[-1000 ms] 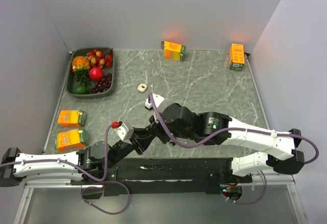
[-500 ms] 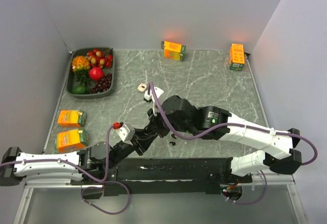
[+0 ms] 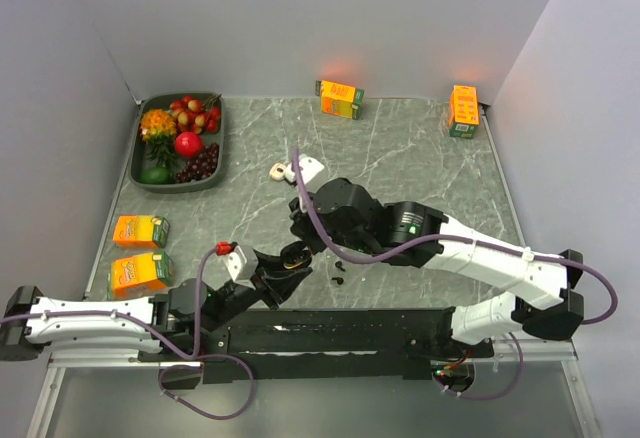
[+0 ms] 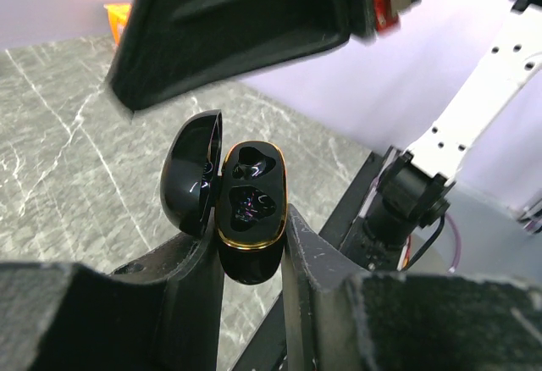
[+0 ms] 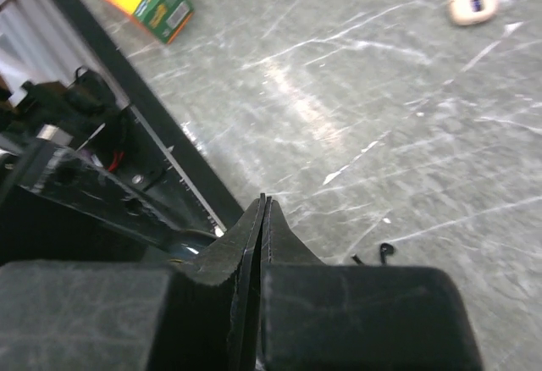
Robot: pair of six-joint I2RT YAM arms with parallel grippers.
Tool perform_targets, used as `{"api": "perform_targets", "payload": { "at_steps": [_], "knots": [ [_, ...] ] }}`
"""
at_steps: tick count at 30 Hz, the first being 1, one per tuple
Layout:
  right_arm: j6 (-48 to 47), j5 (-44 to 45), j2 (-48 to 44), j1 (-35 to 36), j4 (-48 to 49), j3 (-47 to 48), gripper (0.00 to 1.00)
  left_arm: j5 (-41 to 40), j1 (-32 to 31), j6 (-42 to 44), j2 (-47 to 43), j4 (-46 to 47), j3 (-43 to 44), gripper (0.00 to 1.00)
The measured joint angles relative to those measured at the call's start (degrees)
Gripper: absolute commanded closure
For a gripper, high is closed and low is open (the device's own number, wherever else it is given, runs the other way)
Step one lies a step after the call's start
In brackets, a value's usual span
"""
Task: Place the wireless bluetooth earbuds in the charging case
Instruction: Open the charging case, then pick up the earbud from the center of the board.
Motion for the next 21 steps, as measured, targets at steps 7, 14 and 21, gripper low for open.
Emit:
{"api": "perform_targets", "payload": {
  "at_steps": [7, 14, 21],
  "knots": [
    [2.4, 4.8, -8.0, -5.4, 0.5, -0.2, 0.33, -0.5, 0.0, -1.3, -2.7, 2.6, -2.7, 0.99],
    [3.4, 8.7, -16.5, -11.9, 3.0, -9.1, 0.26, -1.3, -0.1, -4.1, -5.7, 5.9, -6.9, 0.99],
    [5.5, 5.1, -9.0, -12.8, 3.2, -22.0, 0.27, -1.5, -0.1, -5.6, -8.4, 5.8, -8.0, 0.99]
  ]
}}
